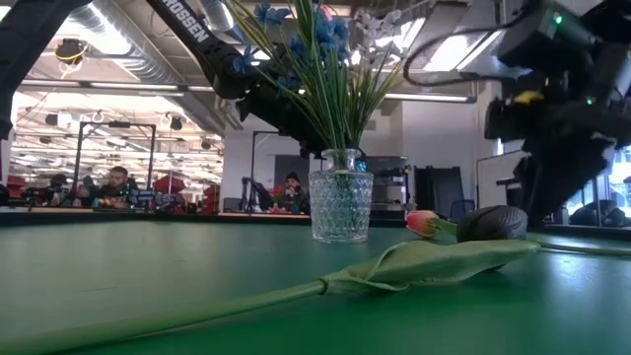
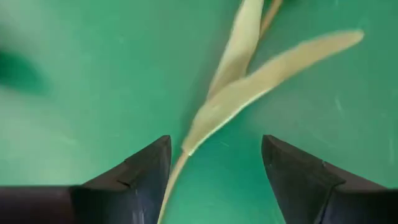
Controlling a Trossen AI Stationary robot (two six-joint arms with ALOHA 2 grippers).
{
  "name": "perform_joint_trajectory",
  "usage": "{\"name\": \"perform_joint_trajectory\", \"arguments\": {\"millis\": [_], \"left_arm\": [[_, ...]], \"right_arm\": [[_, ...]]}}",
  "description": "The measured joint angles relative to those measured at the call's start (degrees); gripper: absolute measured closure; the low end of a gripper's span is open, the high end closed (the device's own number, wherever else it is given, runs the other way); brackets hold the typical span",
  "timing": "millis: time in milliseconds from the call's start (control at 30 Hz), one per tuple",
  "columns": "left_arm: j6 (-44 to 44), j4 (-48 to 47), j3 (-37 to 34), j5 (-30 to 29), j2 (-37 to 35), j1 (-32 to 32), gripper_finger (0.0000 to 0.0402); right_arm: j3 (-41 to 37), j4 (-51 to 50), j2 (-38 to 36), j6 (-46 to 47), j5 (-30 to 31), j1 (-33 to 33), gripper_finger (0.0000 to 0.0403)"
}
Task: Sort flowers into vase by color
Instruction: Put the pink flowers into the blue transparent vase
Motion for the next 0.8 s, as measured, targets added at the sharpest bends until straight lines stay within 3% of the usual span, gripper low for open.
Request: {"name": "perform_joint_trajectory", "arguments": {"millis": [267, 467, 567, 733, 800], "left_arm": [[-0.1, 0.0, 0.0, -0.1, 0.0, 0.0, 0.0249], [-0.2, 0.0, 0.0, 0.0, 0.0, 0.0, 0.0249], [-0.2, 0.0, 0.0, 0.0, 0.0, 0.0, 0.0249], [-0.2, 0.0, 0.0, 0.0, 0.0, 0.0, 0.0249], [-0.2, 0.0, 0.0, 0.0, 0.0, 0.0, 0.0249]], "right_arm": [[0.8, 4.1, 10.7, 2.8, 4.1, 0.3, 0.0155], [3.4, 0.1, 12.6, 3.4, 4.9, 0.3, 0.017], [3.8, -0.8, 12.7, 2.6, 5.0, 0.2, 0.0213], [3.8, -2.2, 12.7, 2.4, 5.5, 0.2, 0.0343], [3.7, -1.3, 12.1, 2.3, 8.3, 0.4, 0.0384]]}}
